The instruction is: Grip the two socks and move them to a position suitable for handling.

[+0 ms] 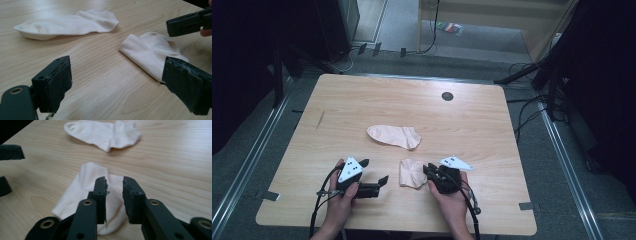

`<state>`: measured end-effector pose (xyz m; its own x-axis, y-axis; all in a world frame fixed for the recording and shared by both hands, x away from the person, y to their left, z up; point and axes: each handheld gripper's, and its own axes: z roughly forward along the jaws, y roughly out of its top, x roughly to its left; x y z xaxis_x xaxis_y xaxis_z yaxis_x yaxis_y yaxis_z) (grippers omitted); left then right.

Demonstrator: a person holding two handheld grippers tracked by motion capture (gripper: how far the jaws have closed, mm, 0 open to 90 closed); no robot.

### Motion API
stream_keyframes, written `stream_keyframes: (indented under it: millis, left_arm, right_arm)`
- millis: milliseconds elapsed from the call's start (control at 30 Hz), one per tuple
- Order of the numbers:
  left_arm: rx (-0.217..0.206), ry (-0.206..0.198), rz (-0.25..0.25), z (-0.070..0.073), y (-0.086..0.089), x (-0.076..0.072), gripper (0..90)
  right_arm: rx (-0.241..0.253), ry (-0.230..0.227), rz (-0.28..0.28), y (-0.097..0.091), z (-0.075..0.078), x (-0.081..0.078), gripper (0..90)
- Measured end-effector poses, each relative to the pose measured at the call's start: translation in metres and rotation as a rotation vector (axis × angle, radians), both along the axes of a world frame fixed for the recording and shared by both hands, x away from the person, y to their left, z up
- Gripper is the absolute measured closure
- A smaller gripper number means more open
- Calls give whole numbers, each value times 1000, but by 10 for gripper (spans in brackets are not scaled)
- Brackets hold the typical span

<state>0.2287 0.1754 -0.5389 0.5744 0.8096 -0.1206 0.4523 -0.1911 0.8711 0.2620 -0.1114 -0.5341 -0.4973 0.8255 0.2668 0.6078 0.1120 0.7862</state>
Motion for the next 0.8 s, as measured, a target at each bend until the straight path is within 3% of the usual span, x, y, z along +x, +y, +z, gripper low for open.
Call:
stream_keyframes:
  millis: [100, 200, 367, 567, 700, 800]
  left_arm:
    - [0, -2, 0, 0, -1, -1, 96]
    - [1, -1, 2, 0, 0, 0, 96]
    - [-3, -1, 7, 0, 1, 1, 96]
    - [4, -4, 25, 2, 5, 0, 96]
    - [-31, -21, 84, 11, 28, 2, 96]
    - [-88, -30, 138, 18, 51, 5, 96]
  right_arm:
    - [-23, -3, 35, 10, -3, 4, 611]
    - [-76, 4, 45, 18, -9, 11, 595]
    - [-151, -36, 64, 24, -12, 6, 827]
    - [-124, -55, 94, 24, -2, 2, 882]
    - [-103, -72, 133, 34, 13, -1, 883]
    - [-72, -81, 182, 51, 29, -4, 884]
